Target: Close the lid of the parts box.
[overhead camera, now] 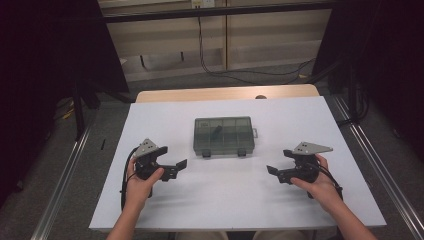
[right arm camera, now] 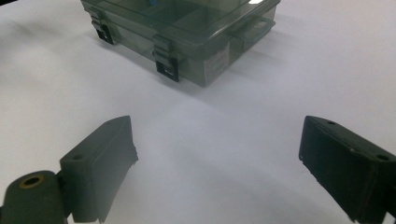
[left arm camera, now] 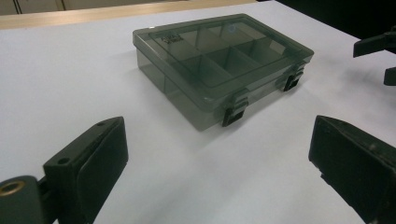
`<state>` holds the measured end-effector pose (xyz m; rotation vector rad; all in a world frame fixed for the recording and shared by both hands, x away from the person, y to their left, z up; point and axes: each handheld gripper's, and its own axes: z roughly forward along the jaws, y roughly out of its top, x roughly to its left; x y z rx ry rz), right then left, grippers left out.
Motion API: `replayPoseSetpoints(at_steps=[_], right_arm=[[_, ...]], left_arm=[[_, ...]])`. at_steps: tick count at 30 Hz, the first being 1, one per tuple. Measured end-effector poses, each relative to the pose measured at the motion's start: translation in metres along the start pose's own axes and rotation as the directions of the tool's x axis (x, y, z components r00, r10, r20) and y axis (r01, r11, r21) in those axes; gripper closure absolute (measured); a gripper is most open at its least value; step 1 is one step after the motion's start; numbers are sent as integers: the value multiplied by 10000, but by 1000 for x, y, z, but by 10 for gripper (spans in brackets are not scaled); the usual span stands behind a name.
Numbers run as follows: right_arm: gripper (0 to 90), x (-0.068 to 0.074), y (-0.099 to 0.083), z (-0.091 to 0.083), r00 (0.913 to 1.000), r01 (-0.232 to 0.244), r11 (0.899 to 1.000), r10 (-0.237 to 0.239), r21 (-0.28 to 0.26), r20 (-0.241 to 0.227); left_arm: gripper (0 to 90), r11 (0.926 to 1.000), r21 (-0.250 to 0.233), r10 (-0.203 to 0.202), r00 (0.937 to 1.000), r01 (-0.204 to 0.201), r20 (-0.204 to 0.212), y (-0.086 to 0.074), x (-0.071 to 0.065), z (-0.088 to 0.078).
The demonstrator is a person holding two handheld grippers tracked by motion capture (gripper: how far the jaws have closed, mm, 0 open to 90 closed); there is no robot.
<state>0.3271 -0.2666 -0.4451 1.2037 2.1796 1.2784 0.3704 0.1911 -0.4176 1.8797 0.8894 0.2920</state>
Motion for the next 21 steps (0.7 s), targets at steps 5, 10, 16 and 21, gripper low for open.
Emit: replayPoseSetpoints(at_steps=[5,10,16,21], right_arm=[[101,-2,-4,-4,10000,-56,10000,56,28,58],[102,-2,-4,-4,10000,-34,10000,33,26,74],[102,-2,-6,-3,10000,29,10000,-30,95,81],[102,0,-7,-3,10000,17,9999,-18,138,74]], left_arm=[[49,9997,-218,-128,9999,127,-42,-3,1,-7],[49,9992,-351,-204,9998,202,-65,-8,2,-16],[49,9981,-430,-450,9990,447,-51,-18,5,-25],[49,9963,-705,-490,9988,482,-88,-22,6,-32]])
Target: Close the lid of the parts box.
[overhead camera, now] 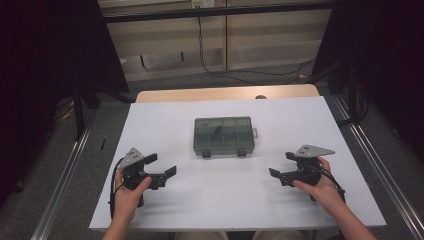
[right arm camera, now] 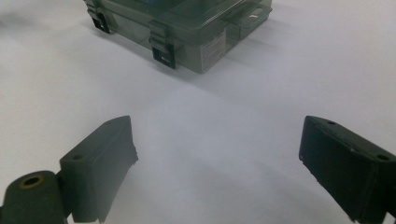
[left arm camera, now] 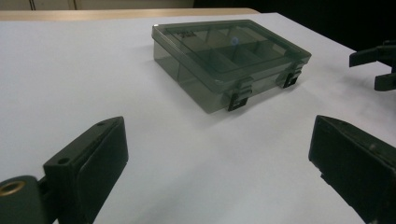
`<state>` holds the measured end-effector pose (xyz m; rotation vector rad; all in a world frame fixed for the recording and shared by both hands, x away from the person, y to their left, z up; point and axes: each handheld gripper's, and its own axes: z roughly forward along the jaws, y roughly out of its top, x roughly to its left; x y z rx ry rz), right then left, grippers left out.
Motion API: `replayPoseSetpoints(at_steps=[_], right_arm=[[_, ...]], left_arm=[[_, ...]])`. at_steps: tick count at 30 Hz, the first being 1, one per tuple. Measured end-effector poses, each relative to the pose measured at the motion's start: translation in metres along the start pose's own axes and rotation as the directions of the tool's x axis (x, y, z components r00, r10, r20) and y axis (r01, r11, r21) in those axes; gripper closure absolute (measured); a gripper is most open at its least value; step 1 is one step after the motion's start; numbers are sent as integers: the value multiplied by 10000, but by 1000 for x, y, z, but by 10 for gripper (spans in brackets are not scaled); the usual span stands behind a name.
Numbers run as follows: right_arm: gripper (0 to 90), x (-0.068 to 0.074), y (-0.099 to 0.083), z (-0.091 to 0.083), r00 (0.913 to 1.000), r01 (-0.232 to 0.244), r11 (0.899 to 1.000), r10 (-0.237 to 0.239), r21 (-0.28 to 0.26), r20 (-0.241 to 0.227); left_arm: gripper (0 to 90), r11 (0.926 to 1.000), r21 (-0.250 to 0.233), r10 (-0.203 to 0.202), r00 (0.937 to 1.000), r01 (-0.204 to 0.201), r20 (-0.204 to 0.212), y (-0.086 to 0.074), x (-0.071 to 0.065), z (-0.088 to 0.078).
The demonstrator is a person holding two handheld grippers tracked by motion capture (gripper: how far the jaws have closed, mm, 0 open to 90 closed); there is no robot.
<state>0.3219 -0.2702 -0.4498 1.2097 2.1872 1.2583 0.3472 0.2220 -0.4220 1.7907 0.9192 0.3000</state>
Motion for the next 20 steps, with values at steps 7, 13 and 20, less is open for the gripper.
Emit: replayPoseSetpoints(at_steps=[7,13,20], right_arm=[[102,1,-2,-4,10000,45,10000,-45,7,16],[101,-1,-6,-7,10000,28,10000,-28,32,65],[101,-1,-8,-6,10000,22,10000,-21,-24,26]], left_arm=[[49,10000,-81,44,9999,-43,124,-1,-1,-3],[49,9996,-297,-17,9999,22,162,-2,-2,-3],[49,10000,-77,28,9999,-27,160,-3,-1,0]])
